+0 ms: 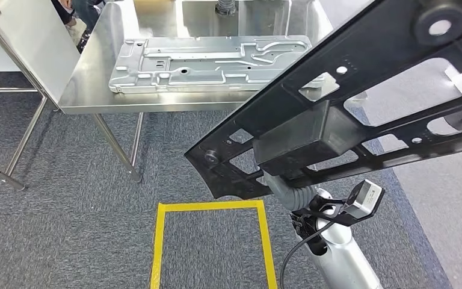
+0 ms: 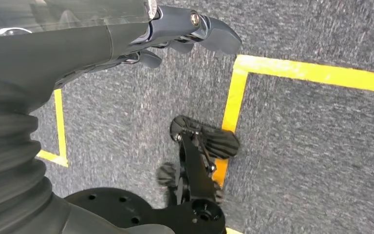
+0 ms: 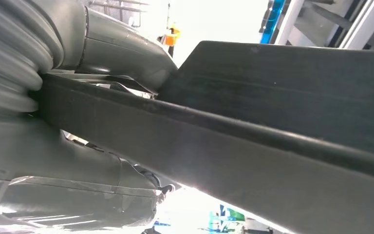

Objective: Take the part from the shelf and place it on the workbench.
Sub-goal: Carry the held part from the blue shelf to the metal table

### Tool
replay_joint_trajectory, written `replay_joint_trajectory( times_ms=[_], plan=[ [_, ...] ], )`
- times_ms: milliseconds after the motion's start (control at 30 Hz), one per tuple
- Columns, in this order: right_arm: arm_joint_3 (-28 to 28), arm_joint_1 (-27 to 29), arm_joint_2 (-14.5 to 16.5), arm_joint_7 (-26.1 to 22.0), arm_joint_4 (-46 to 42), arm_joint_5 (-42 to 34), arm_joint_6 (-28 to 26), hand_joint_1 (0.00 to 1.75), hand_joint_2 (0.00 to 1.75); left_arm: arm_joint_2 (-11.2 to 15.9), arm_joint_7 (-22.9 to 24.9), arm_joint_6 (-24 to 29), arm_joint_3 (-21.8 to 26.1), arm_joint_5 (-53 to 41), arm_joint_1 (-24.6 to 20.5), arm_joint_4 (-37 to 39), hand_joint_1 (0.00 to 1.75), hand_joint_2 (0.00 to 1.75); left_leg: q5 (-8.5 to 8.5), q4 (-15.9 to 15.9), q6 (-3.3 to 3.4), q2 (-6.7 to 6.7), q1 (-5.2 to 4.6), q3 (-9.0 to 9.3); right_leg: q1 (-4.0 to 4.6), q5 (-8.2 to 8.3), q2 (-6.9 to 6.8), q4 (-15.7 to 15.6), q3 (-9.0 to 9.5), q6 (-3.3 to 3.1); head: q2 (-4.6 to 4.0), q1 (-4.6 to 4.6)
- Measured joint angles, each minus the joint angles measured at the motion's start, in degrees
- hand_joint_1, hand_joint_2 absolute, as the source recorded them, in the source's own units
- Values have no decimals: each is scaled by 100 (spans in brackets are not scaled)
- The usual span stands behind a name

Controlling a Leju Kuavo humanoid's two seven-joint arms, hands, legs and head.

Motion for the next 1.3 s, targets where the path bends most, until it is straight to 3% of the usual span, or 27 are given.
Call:
replay_joint_trajectory(
  times_ms=[67,133,233,300,400,433,467,500,567,633,700,800,900,933,967,1000,1067,1133,1300],
  plan=[
    [-1,-2,-1,40,2,67,-50,175,175,-1,3,0,3,-7,-8,0,0,175,-105,5,-41,-38,6,139,-10,555,4,-782,220,-16,0,-1],
    [-3,-5,0,48,8,67,-74,175,175,-1,4,0,3,-13,-19,0,0,175,-189,4,-102,-68,6,203,18,808,-7,-1246,360,-80,0,2],
    [-13,-1,0,16,10,12,-76,175,175,4,5,0,10,-14,-3,0,0,175,-244,52,-202,-68,9,234,34,812,-8,-1302,415,-194,0,2],
    [-22,-1,1,-5,-8,-2,-68,175,175,5,5,-2,15,-18,-9,0,0,175,-371,320,-246,-19,18,138,23,780,-3,-1326,491,-264,0,-13],
    [-26,16,1,-29,-34,-12,-39,175,175,6,-1,1,19,-42,-31,0,0,175,-808,1355,-292,36,24,-462,38,716,-6,-1333,558,-327,-1,-42],
    [-27,33,0,-30,-35,-14,-30,175,175,9,-3,2,21,-49,-27,0,0,175,-871,1608,-294,41,25,-648,48,691,-3,-1332,581,-334,-1,-43],
    [-29,53,0,-31,-36,-16,-27,175,175,11,-5,2,26,-56,-21,0,0,175,-820,1670,-286,44,24,-745,57,663,1,-1331,614,-338,-1,-46],
    [-30,73,0,-32,-38,-18,-23,175,175,11,-6,2,32,-58,-15,0,0,175,-645,1510,-269,45,23,-735,64,632,6,-1330,659,-337,0,-48],
    [-31,92,0,-36,-54,-19,-22,175,175,15,-9,2,44,-61,-12,0,0,175,-129,766,-222,50,16,-488,75,565,11,-1330,763,-321,-1,-45],
    [-34,102,0,-42,-77,-12,-29,175,175,22,-13,2,55,-63,-21,-1,0,175,62,217,-179,56,-15,-297,87,517,12,-1322,809,-280,-1,-43],
    [-39,131,0,-42,-103,5,-41,175,175,32,-20,2,66,-72,-22,-1,0,175,46,122,-139,57,-42,-266,94,486,14,-1319,811,-219,0,-42],
    [-55,155,0,-41,-171,27,-44,175,175,38,-34,1,87,-93,-18,-2,0,175,145,52,-65,63,5,-204,92,350,4,-1146,749,-124,0,-38],
    [-97,183,0,-41,-208,44,-37,175,175,38,-45,-2,101,-121,-34,-2,0,175,128,22,-13,67,12,-158,56,-104,-9,-117,208,-50,-1,-29],
    [-110,205,0,-40,-210,48,-36,175,175,38,-46,-2,103,-127,-36,-2,0,175,115,24,-8,66,10,-147,42,-188,-11,205,11,-35,-1,-29],
    [-119,223,0,-38,-210,51,-36,175,175,38,-46,-2,104,-133,-34,-1,0,175,99,25,-9,64,9,-131,29,-163,-13,343,-101,-26,-1,-29],
    [-124,235,0,-37,-212,51,-36,175,175,37,-46,-2,105,-138,-31,-1,0,175,80,26,-17,61,9,-109,19,-29,-17,257,-102,-23,-1,-29],
    [-128,240,0,-36,-229,52,-36,175,175,36,-46,-3,106,-149,-27,0,0,175,29,32,-44,56,10,-48,5,427,-36,-481,195,-38,0,-28],
    [-132,239,0,-37,-255,53,-35,175,175,34,-48,-3,107,-156,-36,-1,0,175,-32,47,-99,51,-10,-8,24,678,-53,-1137,488,-81,-1,-31],
    [-135,246,1,-38,-290,57,-21,175,175,35,-52,-3,108,-160,-50,-4,0,175,-170,130,-263,62,-7,11,33,652,-38,-1343,628,-245,-1,-41]
  ],
)
